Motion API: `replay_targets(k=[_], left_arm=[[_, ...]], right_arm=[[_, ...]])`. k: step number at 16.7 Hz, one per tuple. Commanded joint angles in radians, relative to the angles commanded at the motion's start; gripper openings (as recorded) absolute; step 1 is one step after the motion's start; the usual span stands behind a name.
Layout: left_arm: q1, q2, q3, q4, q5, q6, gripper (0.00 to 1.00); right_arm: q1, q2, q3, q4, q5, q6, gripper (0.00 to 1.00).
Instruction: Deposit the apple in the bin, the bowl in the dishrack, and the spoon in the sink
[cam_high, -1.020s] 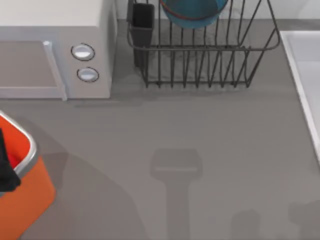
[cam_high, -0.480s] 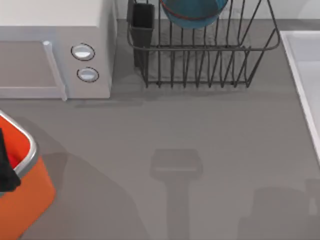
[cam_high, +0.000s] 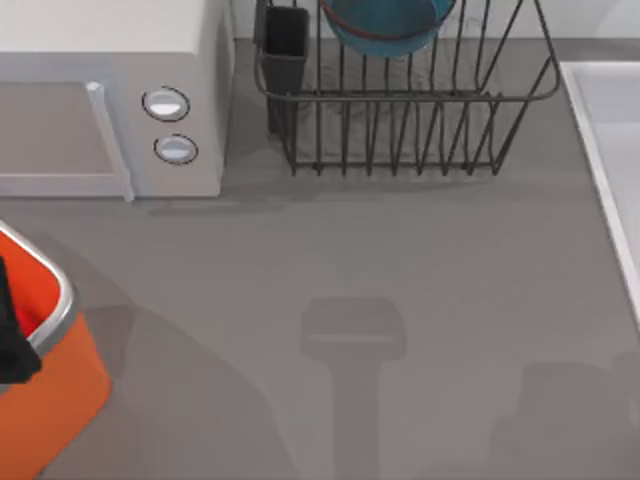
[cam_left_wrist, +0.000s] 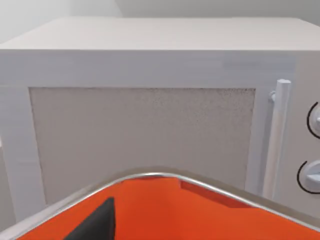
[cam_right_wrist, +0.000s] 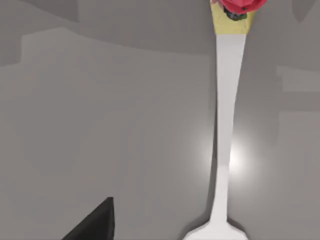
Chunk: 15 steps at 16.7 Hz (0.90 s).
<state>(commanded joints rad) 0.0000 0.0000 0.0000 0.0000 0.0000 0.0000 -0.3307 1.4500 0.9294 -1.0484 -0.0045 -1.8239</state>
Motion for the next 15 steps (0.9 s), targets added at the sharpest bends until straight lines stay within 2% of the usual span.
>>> replay_targets(k=[4, 11, 15], left_arm=[[0.000, 0.000, 0.000, 0.000, 0.000, 0.000, 1.00], [0.000, 0.000, 0.000, 0.000, 0.000, 0.000, 1.00], [0.000, 0.000, 0.000, 0.000, 0.000, 0.000, 1.00]], right_arm=[[-0.001, 0.037, -0.042, 0.071, 0.000, 0.003, 1.00], [0.001, 0.196, -0.218, 0.417, 0.000, 0.008, 1.00], [0.001, 0.217, -0.242, 0.457, 0.000, 0.008, 1.00]])
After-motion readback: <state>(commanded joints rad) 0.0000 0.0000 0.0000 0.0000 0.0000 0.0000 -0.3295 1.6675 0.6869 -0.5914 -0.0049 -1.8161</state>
